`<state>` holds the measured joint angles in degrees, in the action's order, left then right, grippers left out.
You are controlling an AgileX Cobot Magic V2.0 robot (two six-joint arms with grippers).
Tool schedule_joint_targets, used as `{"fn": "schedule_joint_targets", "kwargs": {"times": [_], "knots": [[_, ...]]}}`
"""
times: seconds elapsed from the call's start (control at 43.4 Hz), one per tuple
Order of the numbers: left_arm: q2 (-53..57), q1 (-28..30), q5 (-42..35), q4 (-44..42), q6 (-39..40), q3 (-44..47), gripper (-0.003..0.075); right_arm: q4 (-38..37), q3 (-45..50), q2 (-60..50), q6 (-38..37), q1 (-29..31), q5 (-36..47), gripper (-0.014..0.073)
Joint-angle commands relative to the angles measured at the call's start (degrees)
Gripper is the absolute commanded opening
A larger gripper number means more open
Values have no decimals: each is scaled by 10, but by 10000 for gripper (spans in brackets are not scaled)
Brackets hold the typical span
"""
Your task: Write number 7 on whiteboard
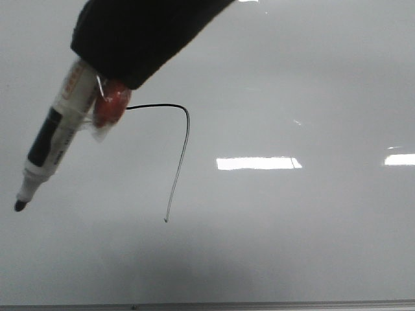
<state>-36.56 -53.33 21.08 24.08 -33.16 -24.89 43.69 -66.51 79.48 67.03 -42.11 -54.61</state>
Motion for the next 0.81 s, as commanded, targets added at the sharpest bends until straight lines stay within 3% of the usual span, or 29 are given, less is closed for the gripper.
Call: {"fn": "schedule_joint_targets", "kwargs": {"times": [0.0, 0.184, 0.46, 0.621, 0.714, 0.783], "knots": [[-56, 0, -30, -1, 6, -35, 481, 21, -31, -26, 9, -9, -27, -61], [-117, -2, -29, 1, 6, -64, 445, 20, -35, -26, 9, -35, -26, -61], [-105, -2, -10, 5, 6, -79, 246, -14, -35, -22, 9, -36, -13, -61], [-104, -2, 10, 13, 6, -79, 83, 3, -35, -20, 9, -36, -6, -58], [-104, -2, 16, 13, 6, -79, -13, 21, -35, -20, 9, -36, 0, -17], [-104, -2, 17, 13, 6, -79, -20, 29, -35, -20, 9, -36, 5, 64]]}}
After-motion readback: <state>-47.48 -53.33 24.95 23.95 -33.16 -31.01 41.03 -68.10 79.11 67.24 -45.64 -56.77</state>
